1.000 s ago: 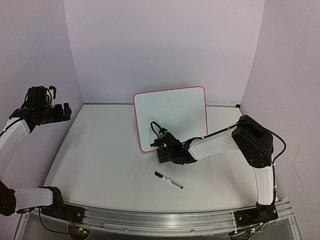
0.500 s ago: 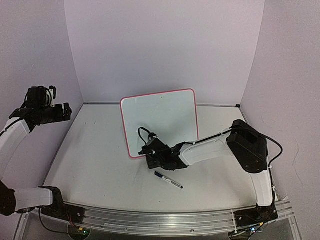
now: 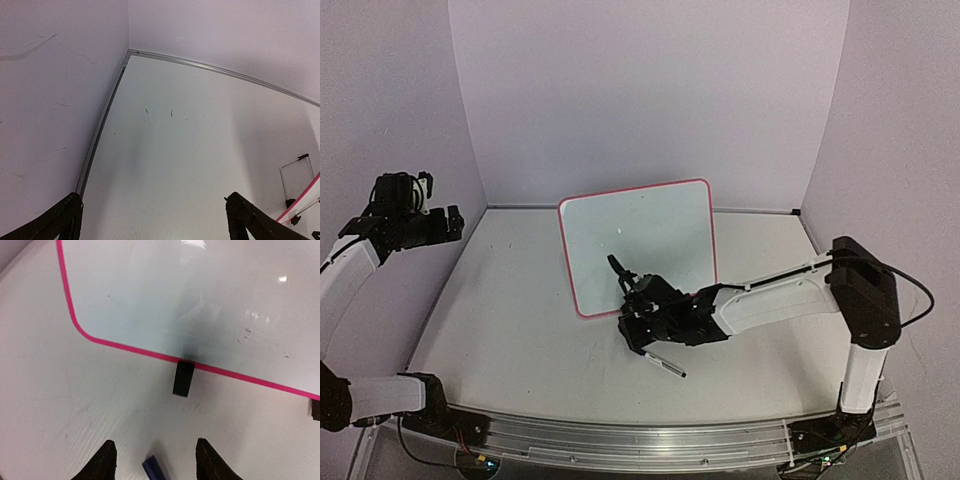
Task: Write a sentence on the whiteboard
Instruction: Pick up the whiteboard marker from the center of the board.
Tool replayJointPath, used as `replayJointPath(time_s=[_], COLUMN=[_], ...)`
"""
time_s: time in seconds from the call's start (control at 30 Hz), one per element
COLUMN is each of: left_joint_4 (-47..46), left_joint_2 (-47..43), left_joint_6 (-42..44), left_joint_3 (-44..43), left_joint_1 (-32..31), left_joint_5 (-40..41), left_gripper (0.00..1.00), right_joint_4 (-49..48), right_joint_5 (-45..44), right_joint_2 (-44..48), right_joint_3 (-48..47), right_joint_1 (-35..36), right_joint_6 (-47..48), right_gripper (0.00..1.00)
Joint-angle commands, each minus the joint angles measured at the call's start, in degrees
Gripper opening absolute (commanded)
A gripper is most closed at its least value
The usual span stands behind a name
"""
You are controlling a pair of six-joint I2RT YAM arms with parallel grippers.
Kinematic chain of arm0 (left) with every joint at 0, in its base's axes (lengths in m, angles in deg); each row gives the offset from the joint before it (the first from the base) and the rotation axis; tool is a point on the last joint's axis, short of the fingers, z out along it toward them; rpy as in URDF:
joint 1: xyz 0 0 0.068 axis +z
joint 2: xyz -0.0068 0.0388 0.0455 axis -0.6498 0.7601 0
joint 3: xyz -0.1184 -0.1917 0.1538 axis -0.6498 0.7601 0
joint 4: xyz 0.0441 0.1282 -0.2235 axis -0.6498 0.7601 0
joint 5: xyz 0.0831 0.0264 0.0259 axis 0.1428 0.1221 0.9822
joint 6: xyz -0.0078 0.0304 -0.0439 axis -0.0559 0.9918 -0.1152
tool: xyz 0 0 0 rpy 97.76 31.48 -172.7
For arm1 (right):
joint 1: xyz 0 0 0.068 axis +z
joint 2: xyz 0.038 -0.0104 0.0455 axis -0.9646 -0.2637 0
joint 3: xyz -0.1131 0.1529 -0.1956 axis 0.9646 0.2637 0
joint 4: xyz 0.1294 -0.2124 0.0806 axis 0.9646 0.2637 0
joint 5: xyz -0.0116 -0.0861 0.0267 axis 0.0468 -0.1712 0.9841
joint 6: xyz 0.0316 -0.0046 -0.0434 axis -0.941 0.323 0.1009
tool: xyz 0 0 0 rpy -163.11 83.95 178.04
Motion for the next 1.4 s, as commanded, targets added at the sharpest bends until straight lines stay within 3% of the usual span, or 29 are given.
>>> replayJointPath(time_s=[0.0, 0.3, 0.73, 1.13, 1.37], left_joint_4=[-1.85, -6.88, -9.52, -13.80, -19.92], left_joint_2=[0.18, 1.21, 2.05, 2.62, -1.22], left_joint_6=[-4.34, -15.78, -20.43, -22.71, -24.54], left_joint_3=[0.09, 6.03, 10.56, 13.34, 15.89], left_joint_1=[-0.20, -3.19, -8.04, -12.09, -14.83], left_joint_5=[-6.49, -17.54, -19.10, -19.58, -22.60], left_gripper=[1.00, 0.99, 0.99, 0.99, 0.96], right_joint_4=[7.25, 18.71, 21.07, 21.08, 20.98], right_joint_5=[7.89, 13.72, 14.10, 11.79, 10.03], right_joint_2=[9.53, 15.26, 9.65, 7.36, 12.03], right_joint_3=[5.57, 12.17, 9.62, 9.25, 8.91], right_joint_1=[0.31, 0.23, 0.23, 0.24, 0.24], right_joint_6=[5.97, 9.23, 11.09, 11.12, 10.45], right_gripper=[0.49, 0.44, 0.30, 0.02, 0.00])
